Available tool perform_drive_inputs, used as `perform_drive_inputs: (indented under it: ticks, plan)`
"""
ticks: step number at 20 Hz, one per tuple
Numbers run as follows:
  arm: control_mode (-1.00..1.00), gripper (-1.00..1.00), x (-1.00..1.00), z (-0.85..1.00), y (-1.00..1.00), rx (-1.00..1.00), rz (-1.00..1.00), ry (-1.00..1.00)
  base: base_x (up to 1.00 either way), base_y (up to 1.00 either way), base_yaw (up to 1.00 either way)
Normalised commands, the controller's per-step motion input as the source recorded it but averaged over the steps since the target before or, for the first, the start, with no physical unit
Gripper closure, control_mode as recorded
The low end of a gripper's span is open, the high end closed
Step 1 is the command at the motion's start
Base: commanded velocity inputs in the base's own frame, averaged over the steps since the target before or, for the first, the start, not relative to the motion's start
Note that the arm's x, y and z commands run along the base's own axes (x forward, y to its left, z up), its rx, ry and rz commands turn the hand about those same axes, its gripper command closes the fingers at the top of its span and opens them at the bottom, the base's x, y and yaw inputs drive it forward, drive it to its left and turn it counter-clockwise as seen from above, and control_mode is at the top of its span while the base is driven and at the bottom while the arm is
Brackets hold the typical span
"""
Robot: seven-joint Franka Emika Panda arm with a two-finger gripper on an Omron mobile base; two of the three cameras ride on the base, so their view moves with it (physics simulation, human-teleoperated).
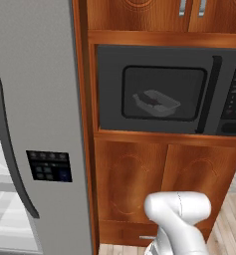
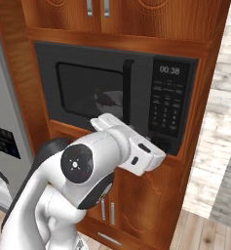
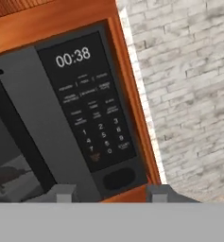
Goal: Place the tupperware containing the fish and eggplant meal in the microwave. Close the microwave door and press the start button to reheat the meal.
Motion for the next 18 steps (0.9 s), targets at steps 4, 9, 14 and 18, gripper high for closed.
perform_drive_inputs:
  ticks: [4, 9, 14, 18]
  plan:
    - [-1.0, 1.0, 0.01, 0.0, -0.41, 0.49, -0.12, 0.0, 0.0, 0.0, 0.0]
    - [-1.0, 1.0, 0.0, -0.04, -0.19, 0.48, 0.0, 0.01, 0.0, 0.0, 0.0]
    - [-1.0, 1.0, 0.0, -0.16, 0.0, 0.35, 0.0, -0.06, 0.0, 0.0, 0.0]
    - [-1.0, 1.0, 0.1, -0.08, 0.0, 0.3, 0.0, -0.11, 0.0, 0.0, 0.0]
